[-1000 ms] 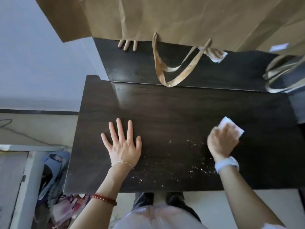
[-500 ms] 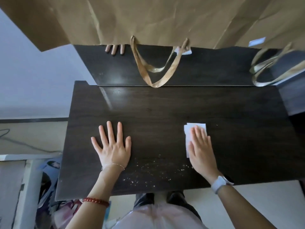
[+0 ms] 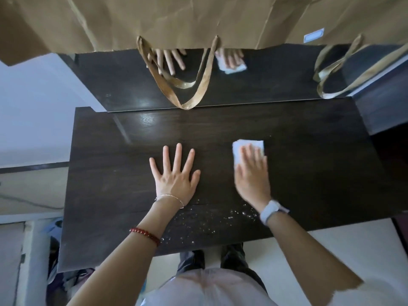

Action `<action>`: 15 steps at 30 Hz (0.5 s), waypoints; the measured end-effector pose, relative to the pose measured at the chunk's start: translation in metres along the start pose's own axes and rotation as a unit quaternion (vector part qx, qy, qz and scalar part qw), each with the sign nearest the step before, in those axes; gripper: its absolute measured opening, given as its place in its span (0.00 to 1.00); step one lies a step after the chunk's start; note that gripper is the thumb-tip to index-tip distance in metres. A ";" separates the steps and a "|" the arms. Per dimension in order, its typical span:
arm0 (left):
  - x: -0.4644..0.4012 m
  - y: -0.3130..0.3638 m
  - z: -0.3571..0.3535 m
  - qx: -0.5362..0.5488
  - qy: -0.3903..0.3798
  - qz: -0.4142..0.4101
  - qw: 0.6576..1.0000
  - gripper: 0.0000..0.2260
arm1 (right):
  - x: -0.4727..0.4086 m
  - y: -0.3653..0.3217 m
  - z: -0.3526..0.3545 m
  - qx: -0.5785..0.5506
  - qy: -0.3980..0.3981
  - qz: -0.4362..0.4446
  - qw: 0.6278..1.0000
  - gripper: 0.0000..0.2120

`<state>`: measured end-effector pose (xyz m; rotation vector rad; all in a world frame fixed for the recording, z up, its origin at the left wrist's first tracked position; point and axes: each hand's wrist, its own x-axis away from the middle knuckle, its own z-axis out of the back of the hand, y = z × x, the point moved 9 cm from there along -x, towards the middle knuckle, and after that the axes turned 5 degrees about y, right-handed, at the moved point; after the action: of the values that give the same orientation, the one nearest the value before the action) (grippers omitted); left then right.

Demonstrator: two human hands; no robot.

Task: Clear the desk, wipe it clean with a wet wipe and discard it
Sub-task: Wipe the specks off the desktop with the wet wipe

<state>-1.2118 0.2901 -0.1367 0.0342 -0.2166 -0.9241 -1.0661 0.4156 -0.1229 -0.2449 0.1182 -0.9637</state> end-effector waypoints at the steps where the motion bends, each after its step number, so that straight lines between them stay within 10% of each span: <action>1: -0.001 0.000 -0.001 -0.002 -0.002 0.000 1.000 0.32 | 0.018 -0.017 -0.007 0.001 -0.012 0.046 0.999 0.26; 6: 0.000 0.001 0.002 0.005 0.003 0.001 1.000 0.25 | 0.081 0.010 -0.006 0.033 -0.040 0.129 0.990 0.24; 15: 0.014 -0.025 0.004 0.031 -0.019 -0.015 0.999 0.25 | 0.094 0.078 0.017 0.010 0.028 -0.220 0.975 0.27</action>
<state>-1.2245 0.2641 -0.1336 0.0778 -0.2811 -0.9484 -0.9470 0.3838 -0.1261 -0.2291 0.1074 -1.4136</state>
